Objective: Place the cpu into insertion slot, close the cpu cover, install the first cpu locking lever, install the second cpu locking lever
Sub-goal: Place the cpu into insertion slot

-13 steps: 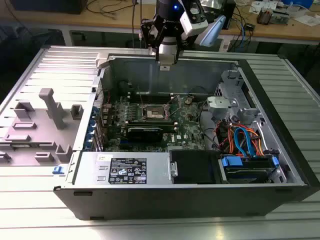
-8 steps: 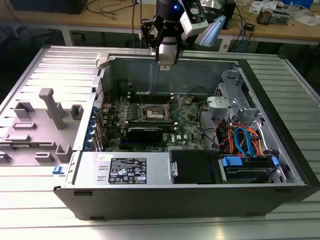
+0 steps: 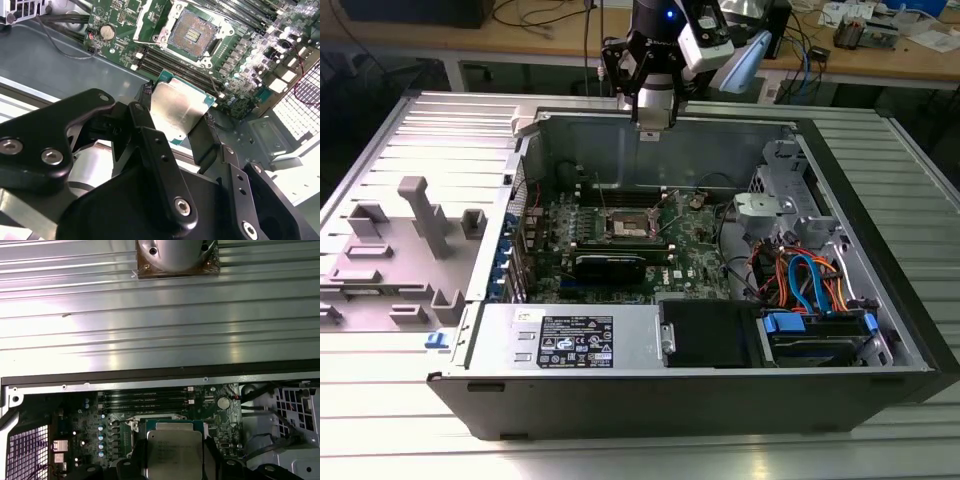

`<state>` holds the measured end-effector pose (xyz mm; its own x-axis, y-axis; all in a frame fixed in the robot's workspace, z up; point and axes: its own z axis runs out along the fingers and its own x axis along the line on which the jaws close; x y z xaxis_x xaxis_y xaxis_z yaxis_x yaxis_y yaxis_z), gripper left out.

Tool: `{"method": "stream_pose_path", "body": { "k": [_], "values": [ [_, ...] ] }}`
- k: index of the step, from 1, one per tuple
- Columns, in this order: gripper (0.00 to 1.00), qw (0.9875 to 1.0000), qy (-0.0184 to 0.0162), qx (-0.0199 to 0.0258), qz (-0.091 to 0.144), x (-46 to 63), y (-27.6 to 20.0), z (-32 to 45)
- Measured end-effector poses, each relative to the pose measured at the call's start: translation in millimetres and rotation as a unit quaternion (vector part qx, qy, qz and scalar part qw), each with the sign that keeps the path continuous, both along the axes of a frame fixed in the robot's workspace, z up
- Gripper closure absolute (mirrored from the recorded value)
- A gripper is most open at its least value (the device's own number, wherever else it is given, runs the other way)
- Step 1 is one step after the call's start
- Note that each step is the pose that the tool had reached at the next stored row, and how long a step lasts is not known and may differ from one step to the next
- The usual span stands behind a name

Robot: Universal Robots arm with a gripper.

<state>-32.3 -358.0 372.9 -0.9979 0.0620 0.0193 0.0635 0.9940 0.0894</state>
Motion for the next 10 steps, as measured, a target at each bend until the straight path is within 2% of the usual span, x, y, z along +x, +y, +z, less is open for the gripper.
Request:
{"method": "stream_pose_path", "body": {
  "k": [10],
  "values": [
    [0.45,1.0,0.0,0.0,-0.001,0.0,0.0,0.0]
  ]
}}
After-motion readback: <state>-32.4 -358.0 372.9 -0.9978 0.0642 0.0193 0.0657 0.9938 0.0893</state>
